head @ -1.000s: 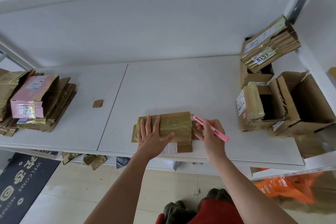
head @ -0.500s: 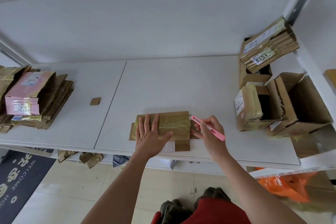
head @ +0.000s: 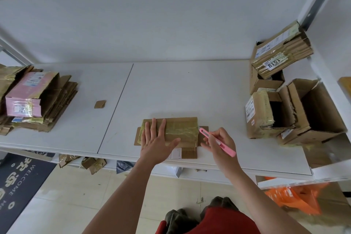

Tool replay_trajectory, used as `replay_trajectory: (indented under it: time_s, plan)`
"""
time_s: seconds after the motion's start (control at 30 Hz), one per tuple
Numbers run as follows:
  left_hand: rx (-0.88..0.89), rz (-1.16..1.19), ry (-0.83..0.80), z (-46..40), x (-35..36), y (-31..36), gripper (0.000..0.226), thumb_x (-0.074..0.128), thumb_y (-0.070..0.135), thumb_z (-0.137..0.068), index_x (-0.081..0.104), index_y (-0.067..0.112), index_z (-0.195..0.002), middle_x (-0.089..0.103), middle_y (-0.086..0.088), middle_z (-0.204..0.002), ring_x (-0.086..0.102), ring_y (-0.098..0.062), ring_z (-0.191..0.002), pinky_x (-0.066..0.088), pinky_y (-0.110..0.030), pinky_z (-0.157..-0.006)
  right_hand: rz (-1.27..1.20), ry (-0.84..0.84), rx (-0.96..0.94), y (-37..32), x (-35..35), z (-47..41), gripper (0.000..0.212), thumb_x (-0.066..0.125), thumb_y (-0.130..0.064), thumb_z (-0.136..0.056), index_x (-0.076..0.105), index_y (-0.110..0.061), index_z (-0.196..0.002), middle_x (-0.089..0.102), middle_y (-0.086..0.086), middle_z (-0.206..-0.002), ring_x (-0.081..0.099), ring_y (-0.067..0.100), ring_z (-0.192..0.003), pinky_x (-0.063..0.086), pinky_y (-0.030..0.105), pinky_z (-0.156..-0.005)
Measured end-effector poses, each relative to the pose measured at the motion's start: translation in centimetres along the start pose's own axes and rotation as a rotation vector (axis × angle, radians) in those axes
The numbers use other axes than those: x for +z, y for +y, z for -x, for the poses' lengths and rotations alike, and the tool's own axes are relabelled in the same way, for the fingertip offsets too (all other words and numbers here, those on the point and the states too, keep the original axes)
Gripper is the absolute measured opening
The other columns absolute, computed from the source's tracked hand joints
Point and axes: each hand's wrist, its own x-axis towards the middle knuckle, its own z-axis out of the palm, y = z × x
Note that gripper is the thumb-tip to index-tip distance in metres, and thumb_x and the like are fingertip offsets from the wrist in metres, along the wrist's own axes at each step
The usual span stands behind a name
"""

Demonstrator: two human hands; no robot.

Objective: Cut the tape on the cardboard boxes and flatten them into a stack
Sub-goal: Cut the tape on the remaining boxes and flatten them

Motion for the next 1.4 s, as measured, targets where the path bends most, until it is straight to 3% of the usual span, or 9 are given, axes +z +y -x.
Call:
replay_trajectory:
  time_s: [0.3,0.47,0.67,0.8,0.93,1.03,1.13,1.27,1.4]
  plan:
    - [0.004,-0.015,-0.024,0.0,-0.1,-0.2,0.092,0.034,0.074,-0.090,-0.015,0.032,-0.155,-0.029,-0.002,-0.160,-0.029,-0.024,-0.146,-0.015,-0.042,-0.119,0.096,-0.019,-0.039,0.4,-0.4,1.4,0.015,0.054,-0.008,-0.099,0.051,-0.007,-0.084,0.063,0.010,-0.080,0.064,0.041,-0.085,0.055,0.062,-0.075]
    - [-0.001,0.000,-0.039,0.0,-0.4,0.0,0.092,0.037,0.073,-0.089,-0.013,0.032,-0.155,-0.027,0.000,-0.161,-0.027,-0.023,-0.147,-0.013,-0.042,-0.120,0.097,-0.052,-0.048,-0.2,-0.8,2.2,0.039,0.058,-0.051,-0.093,0.052,-0.013,-0.085,0.059,0.013,-0.077,0.055,0.056,-0.081,0.046,0.073,-0.069]
    - [-0.024,0.008,-0.045,-1.0,-2.7,0.2,0.092,0.055,0.076,-0.078,0.017,0.036,-0.152,-0.005,-0.004,-0.164,-0.004,-0.028,-0.150,0.007,-0.051,-0.119,0.092,-0.071,0.022,-0.6,-1.9,1.2,0.016,0.054,-0.006,-0.099,0.052,-0.005,-0.083,0.064,0.009,-0.077,0.067,0.039,-0.085,0.055,0.062,-0.082]
    - [0.013,-0.106,-0.036,-2.0,-4.2,0.3,0.084,0.057,0.076,-0.076,0.030,0.033,-0.142,0.030,-0.007,-0.148,0.020,-0.029,-0.140,0.018,-0.045,-0.115,-0.042,0.018,0.032,-1.0,-1.5,1.1,0.013,0.054,-0.006,-0.098,0.052,0.000,-0.087,0.062,0.016,-0.082,0.066,0.037,-0.092,0.058,0.051,-0.087]
    - [-0.047,-0.190,0.035,-1.7,-4.0,0.3,0.091,0.045,0.088,-0.071,0.032,0.028,-0.138,0.038,-0.011,-0.134,0.031,-0.035,-0.133,0.021,-0.047,-0.117,-0.074,0.088,0.064,-1.1,-1.3,1.2,0.011,0.054,-0.005,-0.099,0.053,0.000,-0.089,0.065,0.011,-0.084,0.066,0.025,-0.086,0.058,0.050,-0.086]
    - [-0.257,-0.077,0.110,-1.0,-4.1,0.3,0.093,0.040,0.089,-0.073,0.035,0.019,-0.134,0.043,-0.011,-0.126,0.049,-0.036,-0.118,0.043,-0.045,-0.094,-0.053,0.109,0.061,-1.4,-0.9,1.4,0.010,0.054,-0.006,-0.098,0.053,-0.001,-0.090,0.062,0.019,-0.087,0.066,0.021,-0.079,0.059,0.051,-0.084]
    - [-0.379,0.006,0.135,-0.7,-4.7,0.1,0.085,0.047,0.082,-0.078,0.035,0.015,-0.129,0.056,-0.011,-0.119,0.059,-0.034,-0.108,0.043,-0.040,-0.073,-0.047,0.103,0.052,-1.5,-0.2,1.3,0.010,0.053,-0.008,-0.099,0.052,-0.003,-0.090,0.060,0.022,-0.089,0.067,0.022,-0.077,0.060,0.047,-0.084]
    - [-0.429,0.258,0.122,-0.6,-4.8,-0.9,0.092,0.061,0.061,-0.086,0.008,0.017,-0.147,0.064,-0.014,-0.108,0.067,-0.036,-0.093,0.051,-0.039,-0.069,-0.029,0.046,0.043,-1.6,1.4,1.3,0.013,0.052,-0.012,-0.099,0.049,-0.001,-0.094,0.062,0.016,-0.093,0.072,0.027,-0.084,0.060,0.041,-0.081]
    - [-0.510,0.749,0.062,-0.1,-4.4,-0.2,0.097,0.069,0.037,-0.090,-0.007,0.032,-0.151,0.055,-0.012,-0.087,0.068,-0.039,-0.060,0.056,-0.041,-0.044,-0.038,0.003,0.055,-1.8,3.3,2.0,0.012,0.051,-0.013,-0.100,0.048,-0.001,-0.096,0.064,0.015,-0.096,0.073,0.022,-0.089,0.061,0.038,-0.079]
